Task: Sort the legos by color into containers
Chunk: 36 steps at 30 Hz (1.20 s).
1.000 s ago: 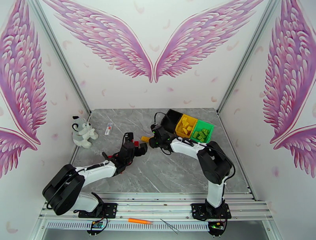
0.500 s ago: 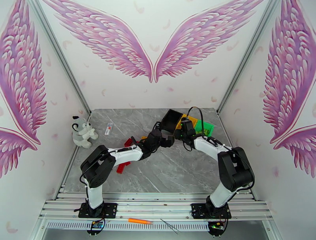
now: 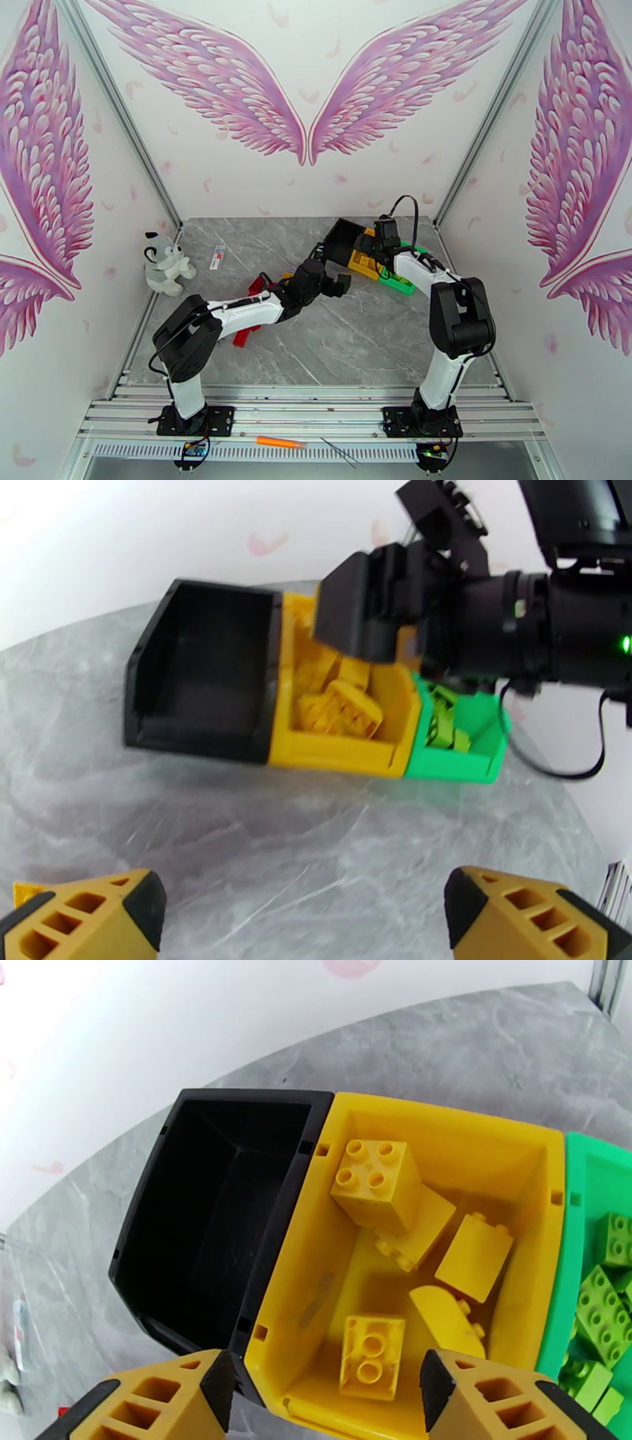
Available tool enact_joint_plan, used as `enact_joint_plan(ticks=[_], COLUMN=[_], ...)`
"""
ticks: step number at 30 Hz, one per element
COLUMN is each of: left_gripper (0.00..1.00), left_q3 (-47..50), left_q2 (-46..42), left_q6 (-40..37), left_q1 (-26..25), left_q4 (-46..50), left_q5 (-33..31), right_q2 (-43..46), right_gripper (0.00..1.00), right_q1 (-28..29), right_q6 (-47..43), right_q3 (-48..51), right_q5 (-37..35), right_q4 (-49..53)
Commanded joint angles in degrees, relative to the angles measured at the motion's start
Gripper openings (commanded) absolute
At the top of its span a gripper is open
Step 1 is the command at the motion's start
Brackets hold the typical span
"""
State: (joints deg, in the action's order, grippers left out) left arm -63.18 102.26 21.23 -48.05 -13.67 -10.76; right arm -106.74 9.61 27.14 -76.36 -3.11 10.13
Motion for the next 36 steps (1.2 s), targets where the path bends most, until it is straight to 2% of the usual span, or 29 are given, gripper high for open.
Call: enact_joint_plan(ticks=[1,5,10,17,23,29,36], left_gripper=[0.99,0.99,0.99,0.99,0.99,0.99,0.99], left_q3=[6.43,13.51,20.53,30.26,36.76,42.37,46.36], left_q2=[-6.0,-11.33,-18.19,-29.91,-38.53,-41.44,-39.22], left_q6=[1.64,4.91,6.94,9.2,11.07,14.63,17.26], left_q1=[1.38,3.96,7.11,11.65,13.64,13.82,13.78], left_q4=[-1.88,-3.95,-4.08,-3.15,-1.72,-3.0,-6.41], left_q5=[-3.84,-5.69,-8.15,-10.55,-11.57,-10.63,-9.66], right_q2=[2.09,4.68,3.55,-3.56,-10.17,-14.96,-20.22], right_gripper=[0.78,0.83,0.88,0.92,0.93,0.93,0.83], right_q1=[1.35,4.71,10.22,18.69,24.24,27.74,28.28], right_q6=[-0.87,-3.54,-8.83,-16.19,-18.11,-18.74,-16.01], right_q3=[2.0,4.89,4.4,-0.16,-4.61,-8.26,-14.24], right_q5=[1.36,2.61,5.56,5.65,3.76,1.53,-1.61], right_q4=[-1.27,-3.89,-3.8,-0.54,2.58,5.34,9.76])
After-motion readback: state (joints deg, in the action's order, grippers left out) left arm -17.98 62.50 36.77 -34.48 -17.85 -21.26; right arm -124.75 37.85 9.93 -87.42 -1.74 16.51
